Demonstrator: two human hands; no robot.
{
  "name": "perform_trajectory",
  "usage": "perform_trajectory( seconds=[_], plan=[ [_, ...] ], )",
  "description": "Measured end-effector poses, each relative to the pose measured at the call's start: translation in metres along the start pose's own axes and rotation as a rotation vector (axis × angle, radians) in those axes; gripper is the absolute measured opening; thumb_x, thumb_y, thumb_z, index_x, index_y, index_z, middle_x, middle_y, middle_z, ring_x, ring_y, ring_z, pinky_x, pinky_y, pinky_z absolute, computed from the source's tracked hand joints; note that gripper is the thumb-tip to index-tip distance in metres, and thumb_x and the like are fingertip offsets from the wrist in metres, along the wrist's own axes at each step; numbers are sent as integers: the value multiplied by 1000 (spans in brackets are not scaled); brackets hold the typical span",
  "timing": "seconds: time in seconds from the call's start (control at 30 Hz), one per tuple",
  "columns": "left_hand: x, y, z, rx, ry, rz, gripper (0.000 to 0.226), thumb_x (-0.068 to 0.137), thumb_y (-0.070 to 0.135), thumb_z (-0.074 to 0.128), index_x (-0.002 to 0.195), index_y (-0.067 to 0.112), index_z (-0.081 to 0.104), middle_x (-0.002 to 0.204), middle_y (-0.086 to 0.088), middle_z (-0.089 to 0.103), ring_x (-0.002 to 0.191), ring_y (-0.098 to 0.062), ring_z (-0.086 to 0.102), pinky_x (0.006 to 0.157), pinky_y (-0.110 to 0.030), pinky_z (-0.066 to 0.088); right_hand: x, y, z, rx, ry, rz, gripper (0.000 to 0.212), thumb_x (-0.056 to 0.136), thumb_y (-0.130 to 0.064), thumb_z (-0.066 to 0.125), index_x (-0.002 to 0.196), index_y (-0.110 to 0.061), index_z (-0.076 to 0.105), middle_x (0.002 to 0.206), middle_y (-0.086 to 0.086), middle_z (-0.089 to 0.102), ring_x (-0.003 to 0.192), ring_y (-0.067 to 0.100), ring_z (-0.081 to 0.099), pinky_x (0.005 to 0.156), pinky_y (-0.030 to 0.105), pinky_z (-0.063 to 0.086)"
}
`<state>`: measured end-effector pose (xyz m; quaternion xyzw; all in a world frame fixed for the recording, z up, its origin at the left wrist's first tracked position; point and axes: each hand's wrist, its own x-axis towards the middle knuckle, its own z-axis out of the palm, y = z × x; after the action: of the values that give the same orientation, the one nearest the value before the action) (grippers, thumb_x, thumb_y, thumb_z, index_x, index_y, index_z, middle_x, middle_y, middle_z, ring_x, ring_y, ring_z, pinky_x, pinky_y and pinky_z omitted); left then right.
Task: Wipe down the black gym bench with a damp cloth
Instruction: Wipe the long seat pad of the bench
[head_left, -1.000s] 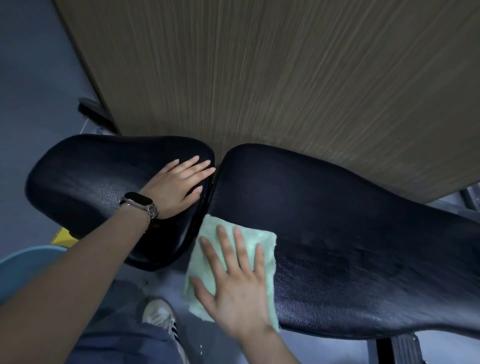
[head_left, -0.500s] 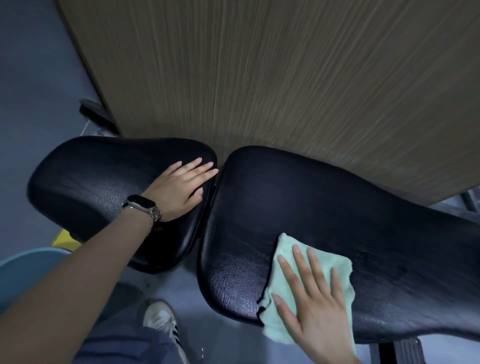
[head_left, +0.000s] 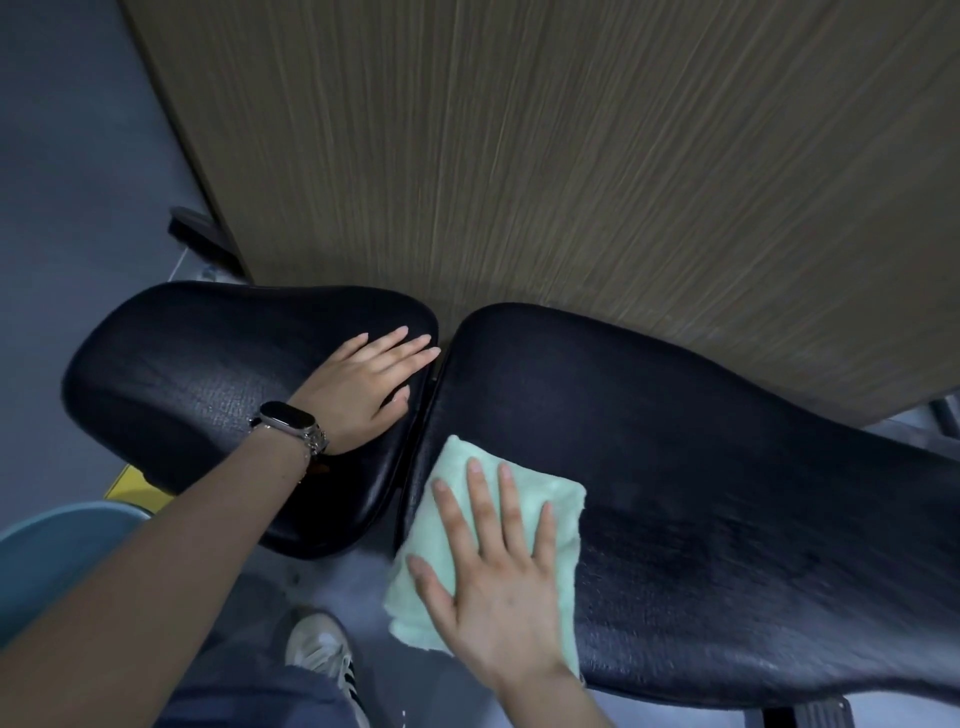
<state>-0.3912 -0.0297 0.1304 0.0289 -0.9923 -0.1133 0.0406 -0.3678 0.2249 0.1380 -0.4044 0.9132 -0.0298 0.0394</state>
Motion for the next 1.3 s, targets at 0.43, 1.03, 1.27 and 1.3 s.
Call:
perform_trajectory(
  seconds=[0.43, 1.03, 1.27, 1.3],
  plan=[
    [0, 0, 1, -2, -14, -15, 64, 87, 43, 9, 149, 29, 18, 153, 15, 13, 141, -3, 1, 113, -29, -1, 33, 14, -1, 42, 37, -189, 56, 98, -60, 20, 148, -36, 30, 157, -5, 24, 146, 22, 18, 109, 52, 16],
    [-22, 53, 25, -177, 275, -341, 67, 79, 18, 18, 144, 11, 31, 142, 0, 46, 135, -11, 33, 111, -38, 21, 114, 48, -2, 30, 48, -184, 56, 100, -47, 19, 149, -24, 32, 157, -3, 25, 147, 19, 6, 111, 49, 6],
    [-18, 28, 14, -145, 262, -285, 61, 85, 22, 19, 141, 8, 38, 138, -5, 51, 134, -16, 38, 108, -37, 27, 168, 40, -24, 113, -129, -24, 59, 99, -53, 10, 153, -29, 4, 159, -11, -13, 144, 12, -22, 114, 47, -13],
    [-16, 24, 14, -144, 255, -282, 61, 86, 24, 18, 142, 9, 37, 140, -3, 49, 136, -15, 35, 110, -36, 25, 175, 38, -25, 116, -137, -9, 58, 100, -50, 13, 153, -29, 5, 160, -10, -13, 144, 12, -23, 114, 48, -13]
  ],
)
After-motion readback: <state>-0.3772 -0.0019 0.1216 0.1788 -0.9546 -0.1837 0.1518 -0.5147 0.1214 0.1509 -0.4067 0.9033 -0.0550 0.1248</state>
